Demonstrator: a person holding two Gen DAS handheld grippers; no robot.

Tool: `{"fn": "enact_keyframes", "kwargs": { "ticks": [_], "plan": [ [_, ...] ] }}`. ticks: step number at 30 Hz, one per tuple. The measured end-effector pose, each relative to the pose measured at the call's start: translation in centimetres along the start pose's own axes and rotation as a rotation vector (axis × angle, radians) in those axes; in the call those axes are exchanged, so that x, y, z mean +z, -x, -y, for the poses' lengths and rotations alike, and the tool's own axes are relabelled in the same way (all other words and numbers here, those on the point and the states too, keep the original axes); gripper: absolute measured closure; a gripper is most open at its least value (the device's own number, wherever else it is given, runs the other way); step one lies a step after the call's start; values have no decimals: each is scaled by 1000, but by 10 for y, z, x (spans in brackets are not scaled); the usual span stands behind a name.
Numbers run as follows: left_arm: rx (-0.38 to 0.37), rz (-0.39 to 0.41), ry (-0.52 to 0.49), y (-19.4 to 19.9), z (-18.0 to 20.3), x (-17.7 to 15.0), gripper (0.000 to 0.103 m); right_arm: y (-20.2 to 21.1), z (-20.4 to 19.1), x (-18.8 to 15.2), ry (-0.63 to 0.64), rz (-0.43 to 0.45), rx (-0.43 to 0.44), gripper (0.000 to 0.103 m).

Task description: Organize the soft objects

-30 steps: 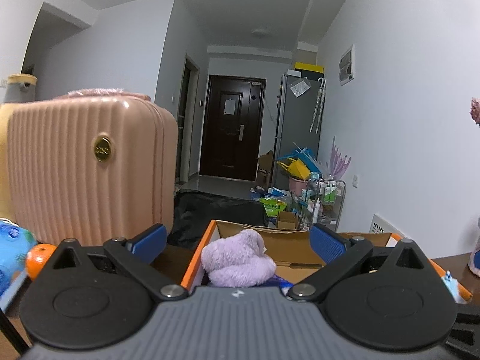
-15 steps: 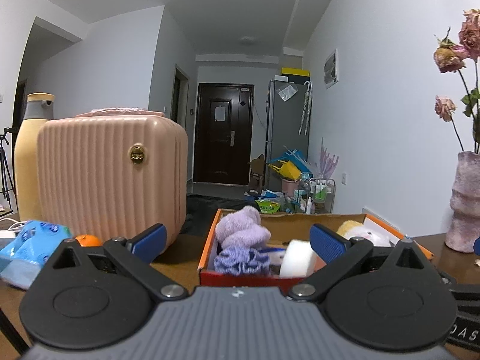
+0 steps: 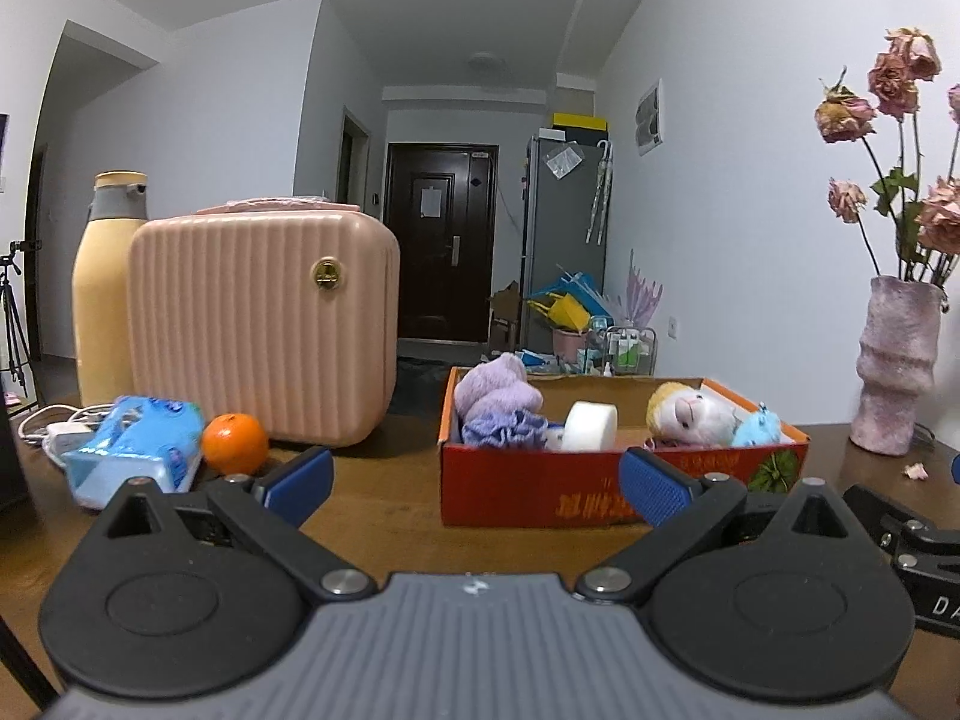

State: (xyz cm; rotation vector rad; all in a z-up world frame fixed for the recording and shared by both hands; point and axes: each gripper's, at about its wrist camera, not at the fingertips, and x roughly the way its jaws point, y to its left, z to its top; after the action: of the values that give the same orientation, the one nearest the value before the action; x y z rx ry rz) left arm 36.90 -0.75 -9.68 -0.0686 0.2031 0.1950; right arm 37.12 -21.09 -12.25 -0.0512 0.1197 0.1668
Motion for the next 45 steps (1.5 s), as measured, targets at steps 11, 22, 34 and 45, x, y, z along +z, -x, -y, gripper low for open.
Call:
{"fn": "enact_keyframes", "kwargs": {
  "ticks": [11,22,34,45],
  "plan": [
    [-26,-13,-47,75,-13,-11,0,69,-2,-7,4,-93,31,0],
    [-81,-36,-99,161,-23,-23,0,152,5,-5,-56,-129,53,0],
    [-117,-42,-112,235,-36,-35,0,229,13,3,-56,-124,34,0],
    [-161,-26,-102,268,-37,-39,0,272,11,5,-45,-106,34,0]
  ]
}}
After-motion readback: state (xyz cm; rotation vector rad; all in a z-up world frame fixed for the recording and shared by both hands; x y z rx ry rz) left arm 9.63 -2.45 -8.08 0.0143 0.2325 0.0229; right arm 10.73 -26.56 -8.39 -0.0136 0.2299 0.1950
